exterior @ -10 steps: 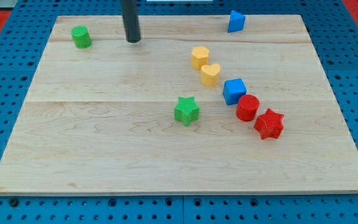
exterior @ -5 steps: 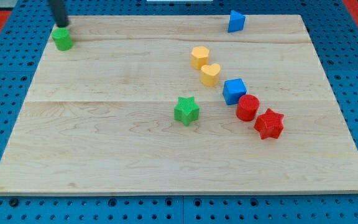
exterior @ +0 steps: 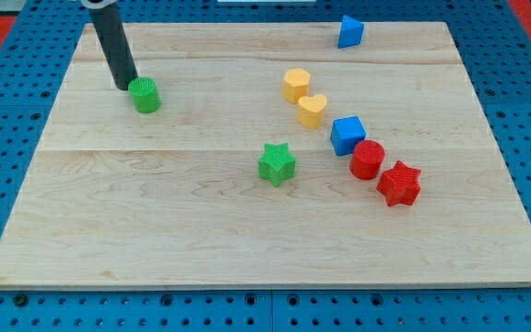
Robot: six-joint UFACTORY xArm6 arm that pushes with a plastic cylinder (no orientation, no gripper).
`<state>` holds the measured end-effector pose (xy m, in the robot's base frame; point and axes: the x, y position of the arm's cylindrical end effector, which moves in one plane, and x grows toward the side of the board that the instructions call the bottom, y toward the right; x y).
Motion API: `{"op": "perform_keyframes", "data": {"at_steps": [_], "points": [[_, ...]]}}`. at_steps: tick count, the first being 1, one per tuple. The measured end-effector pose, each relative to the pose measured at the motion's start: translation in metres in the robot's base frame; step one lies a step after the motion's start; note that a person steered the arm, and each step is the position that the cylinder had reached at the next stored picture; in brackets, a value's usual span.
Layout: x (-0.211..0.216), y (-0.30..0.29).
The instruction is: Move green circle closer to green star
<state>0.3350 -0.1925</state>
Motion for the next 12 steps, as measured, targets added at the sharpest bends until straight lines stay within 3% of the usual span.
{"op": "perform_keyframes", "data": {"at_steps": [1,3,5,7,9,12], "points": [[0.026,0.004],[0.02,0.013],[0.034,0.068],[0.085,0.077],[0.083,0.065],[0.112,0.115]]}}
